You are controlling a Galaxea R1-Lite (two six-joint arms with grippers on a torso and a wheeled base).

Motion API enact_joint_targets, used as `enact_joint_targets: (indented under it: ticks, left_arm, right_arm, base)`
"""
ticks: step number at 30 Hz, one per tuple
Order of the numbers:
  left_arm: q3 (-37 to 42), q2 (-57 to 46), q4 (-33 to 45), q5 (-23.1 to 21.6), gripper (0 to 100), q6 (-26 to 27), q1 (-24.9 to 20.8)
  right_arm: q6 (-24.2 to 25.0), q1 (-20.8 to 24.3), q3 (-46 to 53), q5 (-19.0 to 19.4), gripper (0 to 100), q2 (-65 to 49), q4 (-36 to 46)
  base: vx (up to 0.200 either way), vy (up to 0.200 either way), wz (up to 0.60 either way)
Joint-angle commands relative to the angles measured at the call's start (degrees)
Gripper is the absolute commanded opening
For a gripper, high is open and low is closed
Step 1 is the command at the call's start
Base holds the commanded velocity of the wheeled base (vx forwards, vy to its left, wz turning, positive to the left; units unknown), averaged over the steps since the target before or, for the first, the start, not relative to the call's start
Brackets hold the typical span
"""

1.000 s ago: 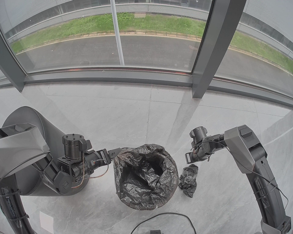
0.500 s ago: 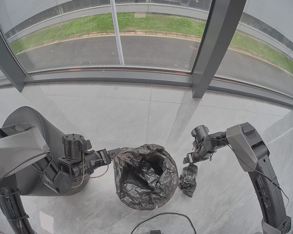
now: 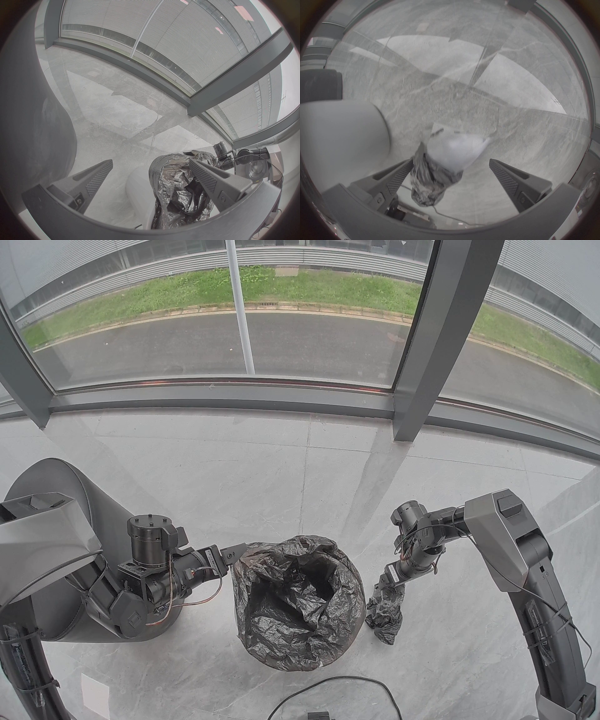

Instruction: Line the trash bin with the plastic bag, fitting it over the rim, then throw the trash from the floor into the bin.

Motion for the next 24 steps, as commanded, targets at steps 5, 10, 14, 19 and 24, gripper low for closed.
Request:
enact_joint_targets:
  ticks: [5, 10, 14, 19, 24]
  left_arm:
    - [0.0, 0.0, 0.0, 0.1, 100, 0.0, 0.0]
    - [0.0, 0.1, 0.0, 0.1, 100, 0.0, 0.0]
    - [0.0, 0.1, 0.0, 0.2, 100, 0.0, -0.1]
    - [-0.1, 0.5, 0.0, 0.3, 100, 0.0, -0.1]
    - [0.0, 0.8, -1.4, 0.3, 100, 0.0, 0.0]
  right_arm:
    - [-0.6, 1.1, -0.3, 0.5, 100, 3.2, 4.3]
    - [-0.4, 1.7, -0.3, 0.5, 100, 4.7, 4.2]
    - [0.3, 1.7, -0.3, 0.4, 100, 6.4, 4.1]
    - [1.7, 2.0, -0.3, 0.2, 100, 7.3, 3.7]
    - [4.8, 2.9, -0.3, 0.2, 100, 8.9, 3.6]
  base:
    - [0.0, 0.0, 0.0]
    - [0.0, 0.0, 0.0]
    - [0.0, 0.0, 0.0]
    - [0.0, 0.0, 0.0]
    - [0.0, 0.0, 0.0]
